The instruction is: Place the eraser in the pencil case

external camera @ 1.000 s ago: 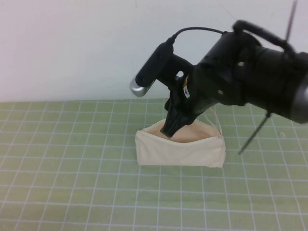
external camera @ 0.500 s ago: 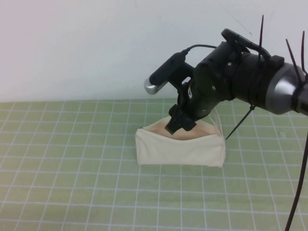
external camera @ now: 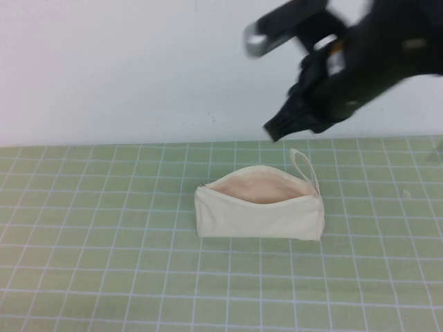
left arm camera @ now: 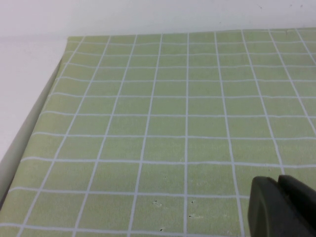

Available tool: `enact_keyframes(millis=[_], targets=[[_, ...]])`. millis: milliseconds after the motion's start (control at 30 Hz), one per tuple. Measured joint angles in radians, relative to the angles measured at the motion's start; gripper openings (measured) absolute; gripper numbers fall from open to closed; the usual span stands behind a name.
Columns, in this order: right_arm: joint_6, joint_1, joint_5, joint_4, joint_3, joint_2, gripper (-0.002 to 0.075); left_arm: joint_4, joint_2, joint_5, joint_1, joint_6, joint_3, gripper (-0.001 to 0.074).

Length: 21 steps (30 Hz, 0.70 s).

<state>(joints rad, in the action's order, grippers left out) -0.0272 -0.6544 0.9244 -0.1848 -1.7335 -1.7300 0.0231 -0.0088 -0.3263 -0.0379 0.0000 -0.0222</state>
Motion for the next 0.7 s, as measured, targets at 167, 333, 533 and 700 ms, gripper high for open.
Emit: enact_keyframes(millis=[167,333,533,700], targets=[[0.009,0.000,-0.117,0.088,0.220,0.233,0.0006,0.000,0.000,0.000,0.000,0.000,0.000,-0.0001],[0.017,0.000,-0.149,0.119,0.409,0.442,0.0000,0.000,0.000,0.000,0.000,0.000,0.000,-0.0001],[0.017,0.000,0.049,0.116,0.554,0.618,0.0000,0.000,0.000,0.000,0.000,0.000,0.000,-0.0001],[0.017,0.000,0.007,0.116,0.727,0.766,-0.0001,0.000,0.000,0.000,0.000,0.000,0.000,-0.0001]])
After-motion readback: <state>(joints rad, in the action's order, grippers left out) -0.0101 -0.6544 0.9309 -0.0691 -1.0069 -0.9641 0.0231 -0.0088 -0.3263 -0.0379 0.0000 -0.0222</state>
